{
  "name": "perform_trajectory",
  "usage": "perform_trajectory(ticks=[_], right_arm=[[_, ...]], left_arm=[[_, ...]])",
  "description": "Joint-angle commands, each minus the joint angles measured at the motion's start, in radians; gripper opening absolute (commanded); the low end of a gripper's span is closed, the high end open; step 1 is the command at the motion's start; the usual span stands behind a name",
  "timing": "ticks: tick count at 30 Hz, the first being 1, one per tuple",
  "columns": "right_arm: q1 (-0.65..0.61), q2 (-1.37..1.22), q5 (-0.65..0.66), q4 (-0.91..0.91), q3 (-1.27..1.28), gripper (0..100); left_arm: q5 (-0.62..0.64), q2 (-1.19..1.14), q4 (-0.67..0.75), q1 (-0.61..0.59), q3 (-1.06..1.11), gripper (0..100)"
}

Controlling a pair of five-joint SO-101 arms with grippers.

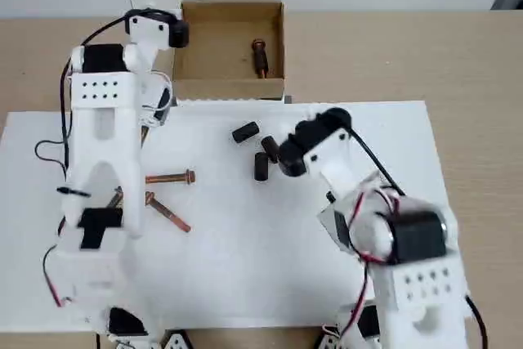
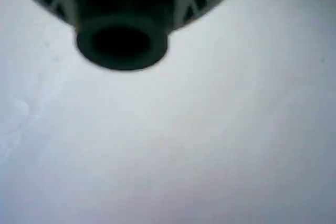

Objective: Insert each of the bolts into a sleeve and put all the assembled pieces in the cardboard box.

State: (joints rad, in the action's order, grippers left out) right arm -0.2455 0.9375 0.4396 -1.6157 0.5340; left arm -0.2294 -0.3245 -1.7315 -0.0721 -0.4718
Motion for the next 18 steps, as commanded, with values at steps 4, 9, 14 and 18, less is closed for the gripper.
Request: perform_trajectory(ticks=[4, 9, 14, 18], right_arm=[[0.010, 0.068, -0.049, -0.004, -0.005, 0.5], [0.012, 0.071, -0.160, 0.035, -0.005, 0.4], [0.012, 0.071, -0.347, 0.160, -0.003, 0.4], [0.005, 0.071, -0.443, 0.245, 0.014, 0.4]], left_arm=[[0.008, 0.313, -0.020, 0.055, 0.156, 1], [0.044, 0.554, 0.038, 0.095, 0.257, 1], [0.117, 0.753, 0.189, 0.110, 0.443, 1], [0.180, 0.888, 0.311, 0.114, 0.651, 1]])
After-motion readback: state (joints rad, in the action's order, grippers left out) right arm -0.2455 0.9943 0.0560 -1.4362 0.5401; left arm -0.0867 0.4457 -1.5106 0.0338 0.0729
